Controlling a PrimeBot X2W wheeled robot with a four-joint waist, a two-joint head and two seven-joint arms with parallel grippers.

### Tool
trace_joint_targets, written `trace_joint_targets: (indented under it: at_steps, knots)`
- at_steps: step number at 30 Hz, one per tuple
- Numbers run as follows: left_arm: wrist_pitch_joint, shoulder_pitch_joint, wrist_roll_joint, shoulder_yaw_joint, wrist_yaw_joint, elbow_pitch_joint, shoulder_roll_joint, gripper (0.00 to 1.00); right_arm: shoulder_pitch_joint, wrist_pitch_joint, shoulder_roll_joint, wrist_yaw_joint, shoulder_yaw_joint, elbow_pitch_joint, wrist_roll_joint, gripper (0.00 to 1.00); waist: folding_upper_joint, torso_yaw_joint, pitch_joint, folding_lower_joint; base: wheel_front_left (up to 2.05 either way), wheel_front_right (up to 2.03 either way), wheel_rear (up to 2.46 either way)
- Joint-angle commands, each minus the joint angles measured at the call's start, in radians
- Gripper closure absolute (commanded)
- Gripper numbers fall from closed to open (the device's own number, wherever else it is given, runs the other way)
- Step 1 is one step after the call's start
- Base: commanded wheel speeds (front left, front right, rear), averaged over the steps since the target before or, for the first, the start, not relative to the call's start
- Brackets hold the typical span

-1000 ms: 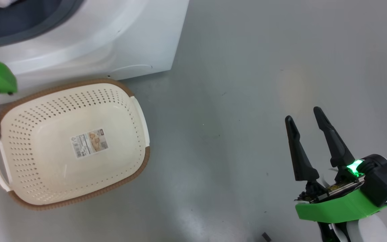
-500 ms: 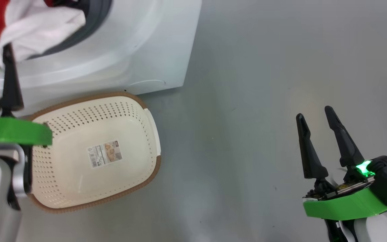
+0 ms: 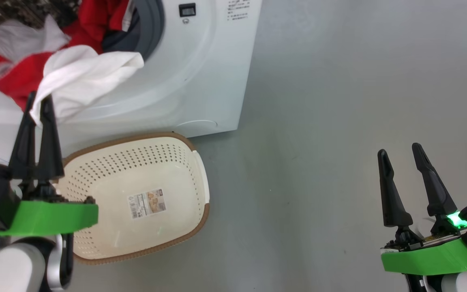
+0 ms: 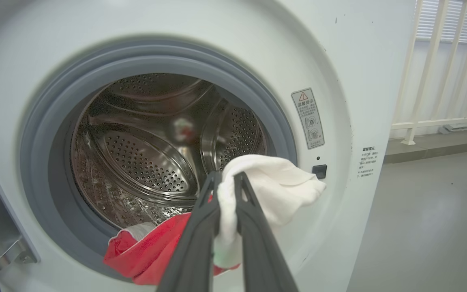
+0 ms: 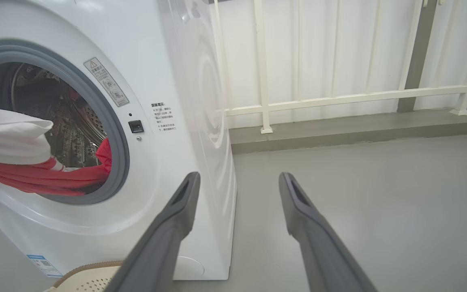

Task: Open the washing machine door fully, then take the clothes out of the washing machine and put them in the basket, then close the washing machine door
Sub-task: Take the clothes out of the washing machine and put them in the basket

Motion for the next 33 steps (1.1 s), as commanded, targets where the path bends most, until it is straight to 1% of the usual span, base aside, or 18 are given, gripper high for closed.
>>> trace_joint_targets:
  at_steps: [1,15,24,28,33]
  knots:
    - [0.005,0.004,0.003,0.034,0.015,-0.055,0.025,1.0,0.013,-0.006,-0.014,0.006,0.021,-0.031,0.003,0.0,0.0,0.014,-0.019,0.0,0.0,0.0,0.0]
    - [0.072,0.049,0.052,0.012,0.072,-0.273,0.037,1.0,0.024,-0.006,-0.014,0.006,0.017,-0.033,0.006,0.0,0.0,0.024,-0.043,0.0,0.0,0.0,0.0]
    - [0.097,0.044,0.081,0.017,0.094,-0.357,0.052,1.0,0.025,-0.006,-0.014,0.006,0.017,-0.036,0.003,0.0,0.0,0.02,-0.045,0.0,0.0,0.0,0.0]
    - [0.116,0.054,0.075,0.006,0.096,-0.355,0.048,1.0,0.025,-0.006,-0.014,0.006,0.013,-0.036,0.002,0.0,0.0,0.022,-0.045,0.0,0.0,0.0,0.0]
    - [0.119,0.085,0.045,-0.022,0.091,-0.274,0.019,1.0,0.019,-0.006,-0.014,0.006,0.018,-0.036,0.002,0.0,0.0,0.02,-0.045,0.0,0.0,0.0,0.0]
